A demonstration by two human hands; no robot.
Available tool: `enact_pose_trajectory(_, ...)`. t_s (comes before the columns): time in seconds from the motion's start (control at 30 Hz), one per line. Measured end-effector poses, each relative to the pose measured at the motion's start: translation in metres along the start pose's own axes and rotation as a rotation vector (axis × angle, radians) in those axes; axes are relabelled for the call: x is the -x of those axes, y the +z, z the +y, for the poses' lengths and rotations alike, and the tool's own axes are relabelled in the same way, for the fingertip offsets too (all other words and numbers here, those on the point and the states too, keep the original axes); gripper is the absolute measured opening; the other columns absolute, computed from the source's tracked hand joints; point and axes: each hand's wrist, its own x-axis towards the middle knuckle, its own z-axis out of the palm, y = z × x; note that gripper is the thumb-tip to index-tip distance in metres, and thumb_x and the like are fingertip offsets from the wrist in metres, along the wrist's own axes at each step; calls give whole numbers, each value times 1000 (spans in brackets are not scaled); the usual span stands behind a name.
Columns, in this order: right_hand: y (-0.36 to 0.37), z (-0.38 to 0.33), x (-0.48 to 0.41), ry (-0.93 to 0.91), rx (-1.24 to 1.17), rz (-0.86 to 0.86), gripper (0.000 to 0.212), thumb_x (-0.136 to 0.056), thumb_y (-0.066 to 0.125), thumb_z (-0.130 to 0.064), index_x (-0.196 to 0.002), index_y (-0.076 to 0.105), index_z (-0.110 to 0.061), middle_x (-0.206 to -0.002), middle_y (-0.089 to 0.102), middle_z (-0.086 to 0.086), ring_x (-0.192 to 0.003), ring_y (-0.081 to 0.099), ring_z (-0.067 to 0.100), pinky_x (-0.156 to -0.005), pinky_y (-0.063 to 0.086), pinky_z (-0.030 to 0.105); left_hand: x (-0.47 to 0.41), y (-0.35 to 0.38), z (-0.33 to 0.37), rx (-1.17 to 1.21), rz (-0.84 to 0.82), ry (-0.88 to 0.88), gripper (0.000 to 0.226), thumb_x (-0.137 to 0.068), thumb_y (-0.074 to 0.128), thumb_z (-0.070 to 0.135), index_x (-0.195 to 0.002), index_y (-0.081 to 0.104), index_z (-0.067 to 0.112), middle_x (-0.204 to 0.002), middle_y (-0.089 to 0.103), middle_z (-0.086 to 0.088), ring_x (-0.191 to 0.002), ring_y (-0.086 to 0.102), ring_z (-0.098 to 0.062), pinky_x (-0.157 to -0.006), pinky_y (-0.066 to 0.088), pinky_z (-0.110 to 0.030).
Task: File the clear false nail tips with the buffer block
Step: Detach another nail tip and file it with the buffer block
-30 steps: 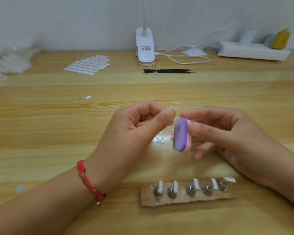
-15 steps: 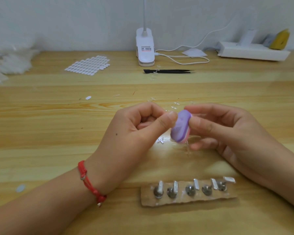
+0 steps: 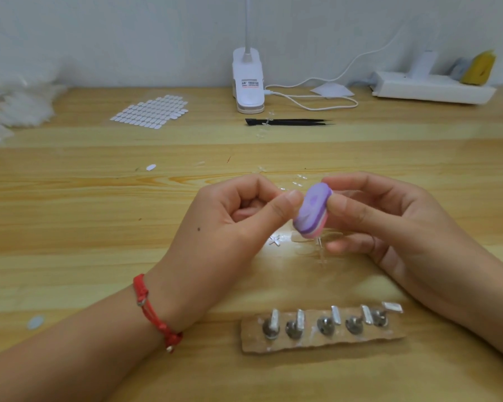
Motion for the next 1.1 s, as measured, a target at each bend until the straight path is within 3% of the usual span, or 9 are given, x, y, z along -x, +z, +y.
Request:
enact_pose_trajectory(0.1, 2, 1, 1, -9, 49, -22, 21, -60, 75, -24, -81, 79, -22, -78, 75, 3, -68, 72, 14, -52, 55, 20, 0, -1, -1, 7, 12, 3, 27, -70, 63, 37, -62, 61, 12, -48, 21, 10, -45, 18, -7, -42, 21, -12)
enact_pose_trajectory(0.23, -2, 0, -2, 9, -117, 100, 27, -68, 69, -21, -94, 73, -16, -79, 74, 7, -70, 74, 18, -45, 53, 18, 1, 0, -1, 6, -18, 3, 25, -72, 63, 37, -63, 63, 13, -48, 21, 11, -44, 18, -6, -43, 23, -9)
enact_pose_trajectory(0.33, -2, -2, -2, 9, -122, 103, 31, -71, 68, -23, -101, 71, -21, -78, 72, 9, -71, 74, 25, -37, 47, 17, 0, -2, -1, 28, -4, -18, 22, -73, 64, 39, -60, 65, 20, -54, 21, -4, -49, 20, -10, -45, 27, -9)
enact_pose_trajectory(0.5, -1, -1, -2, 13, -80, 46, 32, -70, 76, -17, -102, 75, -18, -83, 72, 12, -69, 73, 24, -49, 54, 22, -1, -2, -3, 23, -2, -20, 21, -75, 64, 39, -61, 66, 23, -55, 23, -2, -52, 21, -12, -46, 23, -16)
enact_pose_trajectory(0.6, 0, 1, -3, -19, -26, 4, 44, -62, 85, -11, -104, 75, -21, -91, 72, 10, -72, 73, 28, -58, 57, 25, -1, -2, -2, 30, 4, -14, 23, -74, 66, 41, -61, 65, 22, -56, 23, -4, -52, 21, -12, -46, 23, -16)
enact_pose_trajectory(0.7, 2, 2, -1, -62, 65, -52, 48, -60, 82, -14, -105, 73, -27, -95, 72, 7, -79, 74, 31, -63, 58, 27, 0, -2, -1, 34, 8, -18, 25, -75, 71, 39, -61, 64, 19, -57, 23, -6, -53, 20, -15, -47, 21, -20)
enact_pose_trajectory(0.83, 3, 3, 1, -89, 118, -90, 48, -64, 83, -11, -107, 71, -26, -96, 72, 6, -80, 74, 31, -66, 58, 29, -1, -1, 0, 28, 8, -20, 23, -69, 62, 41, -61, 64, 20, -59, 23, -10, -57, 19, -24, -47, 21, -21)
enact_pose_trajectory(1.0, 3, 2, 1, -83, 124, -97, 50, -60, 86, -8, -101, 64, -26, -92, 73, 12, -77, 74, 32, -65, 57, 28, -1, -1, 1, 14, -7, -21, 21, -71, 63, 39, -62, 65, 19, -61, 21, -19, -55, 19, -21, -46, 21, -20)
enact_pose_trajectory(1.1, 4, 1, 2, -76, 129, -110, 46, -58, 86, -6, -94, 67, -27, -89, 73, 10, -73, 74, 29, -64, 56, 26, -1, -1, 0, 24, -5, -24, 22, -70, 63, 40, -62, 65, 20, -59, 21, -13, -52, 21, -15, -46, 22, -18)
